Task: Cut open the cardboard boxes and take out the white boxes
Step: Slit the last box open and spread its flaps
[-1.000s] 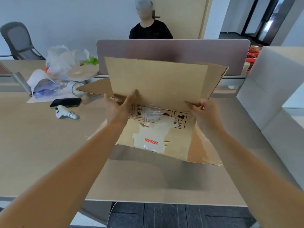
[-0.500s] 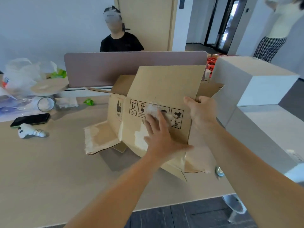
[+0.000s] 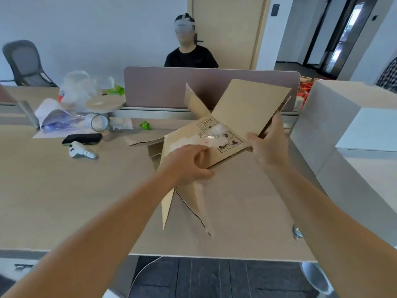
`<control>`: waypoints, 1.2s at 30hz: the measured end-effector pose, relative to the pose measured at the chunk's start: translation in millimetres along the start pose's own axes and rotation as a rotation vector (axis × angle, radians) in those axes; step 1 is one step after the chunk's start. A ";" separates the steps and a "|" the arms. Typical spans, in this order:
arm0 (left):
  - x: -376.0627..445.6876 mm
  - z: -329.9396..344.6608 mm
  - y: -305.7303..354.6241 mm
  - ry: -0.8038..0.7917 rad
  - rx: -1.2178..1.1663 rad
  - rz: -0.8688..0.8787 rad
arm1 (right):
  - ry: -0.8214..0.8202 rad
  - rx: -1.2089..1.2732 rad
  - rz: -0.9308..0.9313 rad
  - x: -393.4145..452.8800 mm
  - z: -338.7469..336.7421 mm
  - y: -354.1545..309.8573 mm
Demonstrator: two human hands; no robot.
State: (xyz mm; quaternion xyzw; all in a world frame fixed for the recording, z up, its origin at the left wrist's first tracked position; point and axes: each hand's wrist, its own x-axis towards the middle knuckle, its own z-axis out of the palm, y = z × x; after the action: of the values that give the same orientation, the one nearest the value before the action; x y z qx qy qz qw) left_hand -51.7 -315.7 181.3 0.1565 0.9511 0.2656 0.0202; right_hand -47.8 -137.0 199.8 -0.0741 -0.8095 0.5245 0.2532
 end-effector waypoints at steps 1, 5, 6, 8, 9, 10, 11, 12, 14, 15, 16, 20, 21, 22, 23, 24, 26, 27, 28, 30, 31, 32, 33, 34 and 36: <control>-2.0 -5.3 -3.2 0.001 -0.002 -0.018 | 0.003 -0.008 -0.009 -0.8 2.9 -1.1; -11.5 -31.5 -5.2 -0.043 0.114 -0.022 | 0.015 0.142 0.040 -3.5 12.1 -2.5; -13.7 -36.6 -5.8 -0.067 0.128 -0.016 | 0.015 0.191 0.079 -5.0 13.6 -0.1; -21.2 -40.2 -8.4 -0.125 0.137 -0.010 | 0.026 0.264 0.128 -8.8 14.8 8.4; -26.3 -38.5 -10.7 -0.149 0.156 -0.008 | 0.039 0.287 0.132 -11.6 15.1 14.1; -31.3 -35.1 -13.2 -0.163 0.185 -0.003 | 0.051 0.315 0.137 -14.6 15.1 21.0; -35.8 -30.4 -15.7 -0.172 0.211 0.005 | 0.062 0.351 0.159 -16.7 14.5 30.4; -39.7 -25.4 -16.9 -0.182 0.230 0.022 | 0.070 0.386 0.191 -18.8 13.1 39.6; -45.5 -13.6 -14.8 -0.210 0.257 0.072 | 0.091 0.391 0.248 -22.4 8.5 56.7; -47.1 -7.0 -12.5 -0.217 0.264 0.093 | 0.104 0.365 0.269 -22.9 5.6 63.4; -48.0 -0.1 -9.8 -0.220 0.263 0.108 | 0.112 0.338 0.290 -24.6 1.1 64.6; -43.3 33.3 -0.1 -0.251 0.266 0.148 | 0.115 0.168 0.288 -29.0 -25.2 60.2; -40.5 43.1 1.9 -0.257 0.267 0.160 | 0.118 0.128 0.277 -29.5 -33.4 63.1; -38.2 52.3 4.8 -0.261 0.269 0.171 | 0.121 0.104 0.271 -30.9 -42.2 65.8; -36.3 61.3 7.9 -0.267 0.284 0.180 | 0.126 0.088 0.279 -32.8 -49.5 69.9; -34.8 70.2 10.3 -0.274 0.317 0.192 | 0.126 0.075 0.295 -34.2 -55.7 74.9; -33.6 85.6 11.2 -0.286 0.406 0.220 | 0.133 0.087 0.355 -38.8 -61.3 88.2; -33.7 90.8 8.2 -0.291 0.445 0.226 | 0.137 0.121 0.376 -42.4 -61.2 94.4; -34.3 93.5 2.8 -0.297 0.479 0.226 | 0.135 0.146 0.388 -46.6 -58.6 101.5; -36.9 92.8 -11.7 -0.310 0.538 0.217 | 0.104 0.164 0.415 -57.1 -50.9 108.1; -38.6 90.4 -20.8 -0.309 0.565 0.214 | 0.078 0.170 0.421 -61.6 -45.8 109.9; -41.0 87.3 -30.5 -0.304 0.582 0.213 | 0.056 0.201 0.428 -65.0 -40.9 111.0; -43.2 83.9 -40.0 -0.299 0.584 0.211 | 0.034 0.266 0.455 -68.1 -37.2 110.9; -46.0 81.3 -50.3 -0.294 0.580 0.209 | 0.016 0.352 0.495 -70.4 -34.3 110.4; -52.7 79.5 -68.2 -0.282 0.565 0.197 | -0.008 0.439 0.570 -73.6 -32.7 112.4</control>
State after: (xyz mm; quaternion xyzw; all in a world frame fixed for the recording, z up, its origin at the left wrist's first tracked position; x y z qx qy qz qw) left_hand -11.5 -347.5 75.8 0.2825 0.9553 -0.0321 0.0814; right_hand 15.1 -89.5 86.2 -0.2388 -0.6254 0.7356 0.1035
